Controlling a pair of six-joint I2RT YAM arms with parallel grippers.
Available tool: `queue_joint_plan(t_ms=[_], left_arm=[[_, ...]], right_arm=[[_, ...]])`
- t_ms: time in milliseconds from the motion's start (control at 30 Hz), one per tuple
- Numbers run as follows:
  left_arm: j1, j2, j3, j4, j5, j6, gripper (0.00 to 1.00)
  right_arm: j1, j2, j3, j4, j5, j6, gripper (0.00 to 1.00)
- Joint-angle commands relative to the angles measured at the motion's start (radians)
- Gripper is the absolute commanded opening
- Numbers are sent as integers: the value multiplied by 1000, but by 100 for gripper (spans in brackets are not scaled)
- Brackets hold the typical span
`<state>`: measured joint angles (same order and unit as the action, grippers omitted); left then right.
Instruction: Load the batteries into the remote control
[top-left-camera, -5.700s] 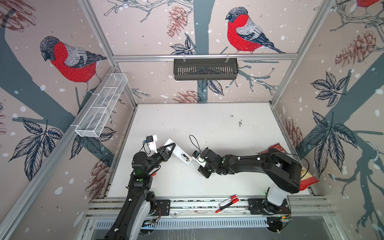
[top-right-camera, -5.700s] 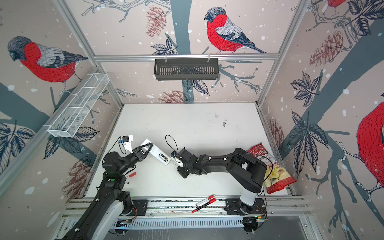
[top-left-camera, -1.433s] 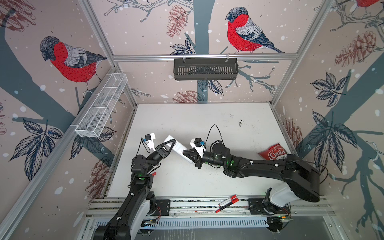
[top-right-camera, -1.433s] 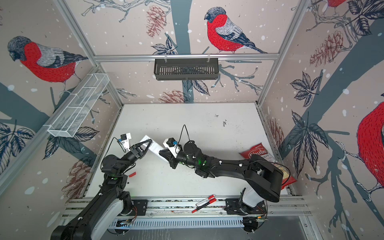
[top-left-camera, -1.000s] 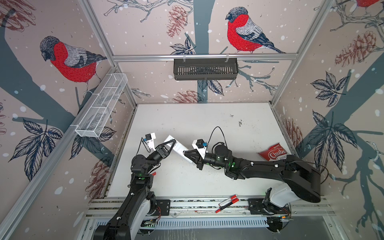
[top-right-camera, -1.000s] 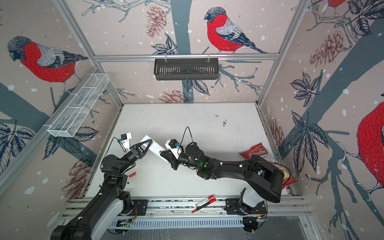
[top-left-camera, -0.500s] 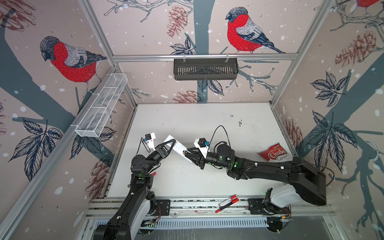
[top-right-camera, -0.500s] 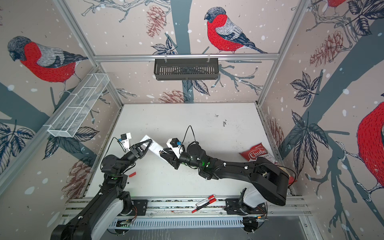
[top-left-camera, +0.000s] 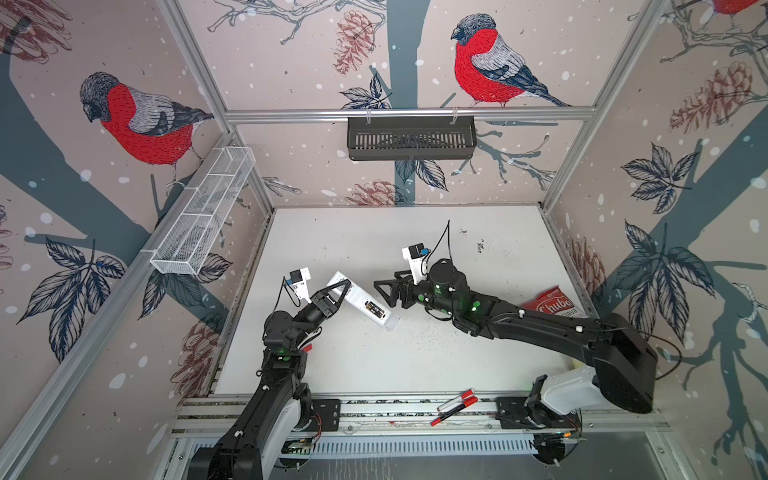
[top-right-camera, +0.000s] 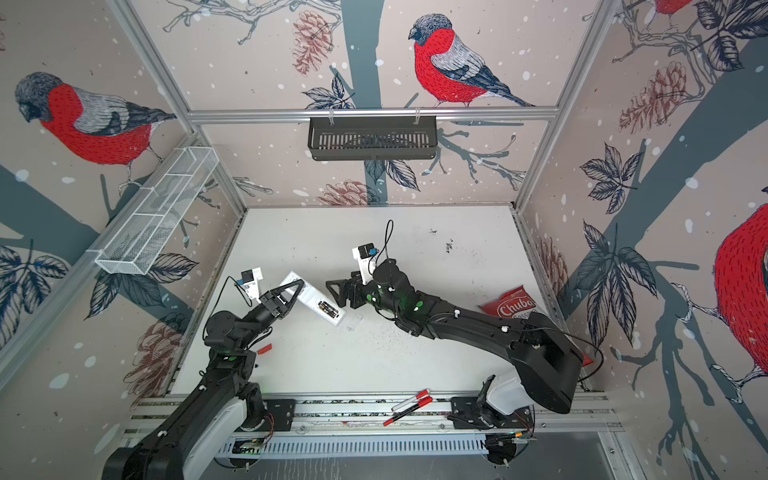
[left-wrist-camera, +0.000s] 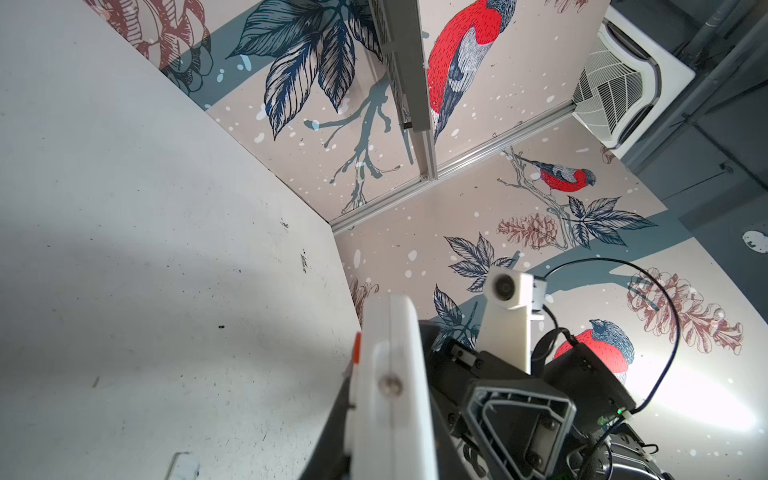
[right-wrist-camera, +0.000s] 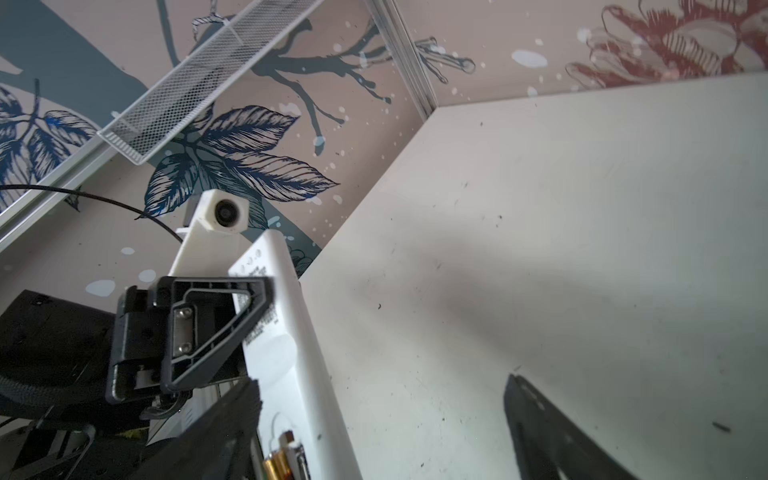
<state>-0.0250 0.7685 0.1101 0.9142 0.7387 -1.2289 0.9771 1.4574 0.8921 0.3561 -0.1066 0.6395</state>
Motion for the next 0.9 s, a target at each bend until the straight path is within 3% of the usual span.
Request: queue_joint_plan(t_ms=[0,433,867], left_arm=[[2,6,-1,83,-13,27,0],[0,14,-16,118,-27,21,0],[1,14,-17,127,-30,14,0]], right_arm=[[1,7,-15,-36,-63,161,99],[17,42,-67,113,-153,292,100],[30,88,-49,141,-171,299,100]])
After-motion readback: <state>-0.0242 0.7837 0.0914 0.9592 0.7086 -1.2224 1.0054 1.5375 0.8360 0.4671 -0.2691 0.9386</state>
